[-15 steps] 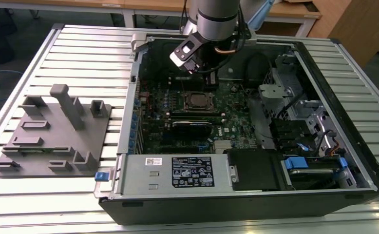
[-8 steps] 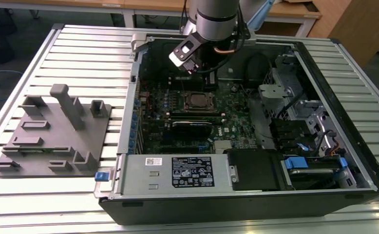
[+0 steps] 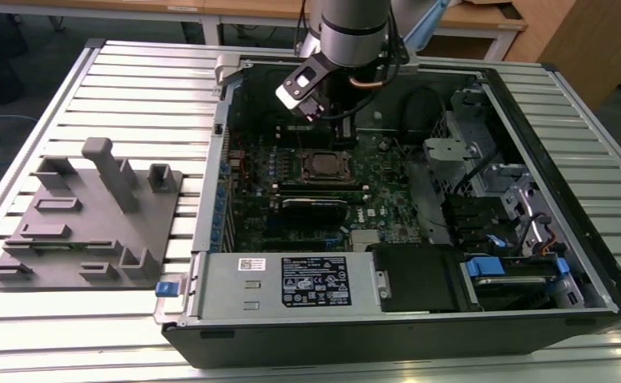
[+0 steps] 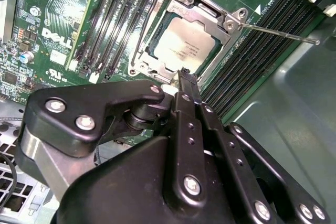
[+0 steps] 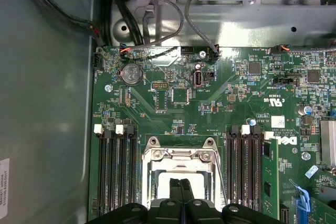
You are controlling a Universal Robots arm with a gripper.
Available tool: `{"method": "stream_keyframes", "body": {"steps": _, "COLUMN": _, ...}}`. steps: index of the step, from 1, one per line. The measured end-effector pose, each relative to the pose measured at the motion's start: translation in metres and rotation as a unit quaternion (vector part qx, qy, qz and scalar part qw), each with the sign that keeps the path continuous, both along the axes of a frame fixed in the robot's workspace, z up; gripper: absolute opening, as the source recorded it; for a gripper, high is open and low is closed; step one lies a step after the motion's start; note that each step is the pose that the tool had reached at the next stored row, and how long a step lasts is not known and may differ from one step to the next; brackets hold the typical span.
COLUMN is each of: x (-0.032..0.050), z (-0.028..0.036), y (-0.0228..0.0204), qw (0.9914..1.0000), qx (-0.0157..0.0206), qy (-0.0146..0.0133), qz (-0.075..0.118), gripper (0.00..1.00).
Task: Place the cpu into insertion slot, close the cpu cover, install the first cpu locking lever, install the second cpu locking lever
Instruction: 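Close the cpu cover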
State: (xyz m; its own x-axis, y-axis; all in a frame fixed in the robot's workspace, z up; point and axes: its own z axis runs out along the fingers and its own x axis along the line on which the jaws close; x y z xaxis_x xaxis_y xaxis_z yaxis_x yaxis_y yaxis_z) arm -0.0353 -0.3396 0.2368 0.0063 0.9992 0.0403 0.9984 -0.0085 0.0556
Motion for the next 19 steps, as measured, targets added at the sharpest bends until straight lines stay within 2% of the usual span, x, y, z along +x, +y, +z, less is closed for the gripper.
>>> {"method": "stream_keyframes", "body": {"steps": 12, "x": -0.0056, "z": -0.0002, "y": 0.0, "qw": 1.0, "qx": 0.0, "qy": 0.0, "qz": 0.0, "gripper": 0.11}}
{"method": "stream_keyframes", "body": {"steps": 19, "x": -0.0057, "z": -0.0002, "y": 0.0, "qw": 1.0, "qx": 0.0, "qy": 0.0, "qz": 0.0, "gripper": 0.11}}
